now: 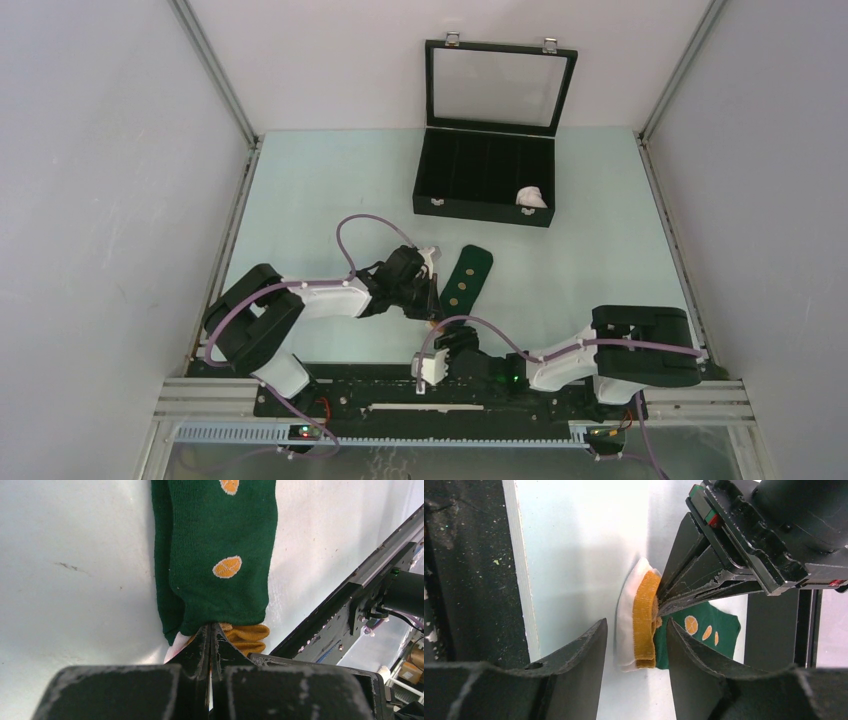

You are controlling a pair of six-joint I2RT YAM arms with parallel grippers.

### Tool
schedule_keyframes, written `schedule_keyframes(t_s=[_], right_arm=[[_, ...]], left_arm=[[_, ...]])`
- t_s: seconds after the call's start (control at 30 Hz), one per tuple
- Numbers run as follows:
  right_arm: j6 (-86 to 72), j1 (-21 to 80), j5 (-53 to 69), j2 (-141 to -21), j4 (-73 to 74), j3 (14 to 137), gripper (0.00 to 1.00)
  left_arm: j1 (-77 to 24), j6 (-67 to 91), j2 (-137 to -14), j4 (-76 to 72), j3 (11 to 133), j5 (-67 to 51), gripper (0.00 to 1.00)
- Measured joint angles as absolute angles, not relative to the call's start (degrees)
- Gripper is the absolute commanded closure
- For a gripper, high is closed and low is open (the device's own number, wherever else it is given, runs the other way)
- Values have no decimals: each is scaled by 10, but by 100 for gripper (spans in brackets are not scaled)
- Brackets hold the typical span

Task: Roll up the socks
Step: Roll a pair of socks at the center of the board.

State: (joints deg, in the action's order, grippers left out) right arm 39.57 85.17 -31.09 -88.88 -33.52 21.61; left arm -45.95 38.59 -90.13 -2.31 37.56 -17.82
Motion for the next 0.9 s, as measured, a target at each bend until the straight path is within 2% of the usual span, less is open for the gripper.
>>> schedule_keyframes(t_s=[0.17, 0.4, 0.63, 0.7, 0.9], right_arm=[[392, 852, -328, -905, -343, 223, 51], [383, 851, -346, -940, -339, 249, 65], [371, 848, -353, -958, -325, 264, 87], [368, 846, -355, -962, -317, 270, 98], [354, 840, -353, -961, -286, 287, 100]], left_arm=[[-460, 386, -901, -23, 375, -179, 100], [-460, 385, -901, -23, 375, -179, 100], [-460, 385, -901, -23, 375, -179, 100], [-460, 385, -901, -23, 375, -179, 100], [-459, 384, -894, -30, 367, -177, 100]])
